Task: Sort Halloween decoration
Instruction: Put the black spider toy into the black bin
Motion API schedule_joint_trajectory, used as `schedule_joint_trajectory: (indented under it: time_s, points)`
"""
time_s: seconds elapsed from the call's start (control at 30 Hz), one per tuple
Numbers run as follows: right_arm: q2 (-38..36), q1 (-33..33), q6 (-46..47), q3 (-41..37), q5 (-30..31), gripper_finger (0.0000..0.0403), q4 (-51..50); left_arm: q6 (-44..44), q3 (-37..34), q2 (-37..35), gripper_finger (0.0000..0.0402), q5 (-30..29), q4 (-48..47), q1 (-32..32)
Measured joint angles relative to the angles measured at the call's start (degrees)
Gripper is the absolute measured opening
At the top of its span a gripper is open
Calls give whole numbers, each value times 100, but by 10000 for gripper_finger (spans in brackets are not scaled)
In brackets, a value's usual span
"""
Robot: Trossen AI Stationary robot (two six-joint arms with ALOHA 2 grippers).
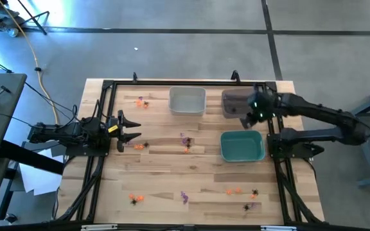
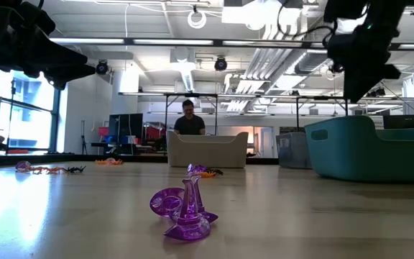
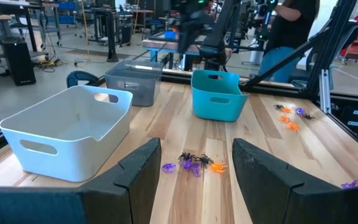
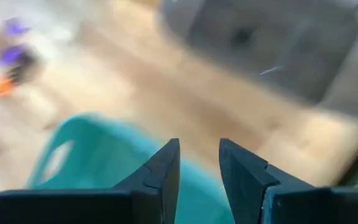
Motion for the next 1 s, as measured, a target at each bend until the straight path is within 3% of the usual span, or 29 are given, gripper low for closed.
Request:
schedule_joint_trajectory:
  time_s: [0.23, 0.4, 0.53, 0.73, 1.0]
  points:
    - [-20, 3054, 2859, 0, 519, 86, 398, -1, -1, 2, 186, 1, 0, 0]
    - [619, 5124, 5054, 0, 1128, 75, 931, -1, 0, 1, 186, 0, -1, 0]
    - [1273, 6400, 6620, 0, 1548, 66, 1581, -1, 0, 0, 186, 0, 0, 0]
    - [2432, 7510, 8100, 556, 2090, 55, 1890, 0, 0, 0, 186, 0, 0, 0]
    - [4340, 7810, 8477, 3164, 1231, 48, -556, 0, -1, 1, 186, 0, 0, 0]
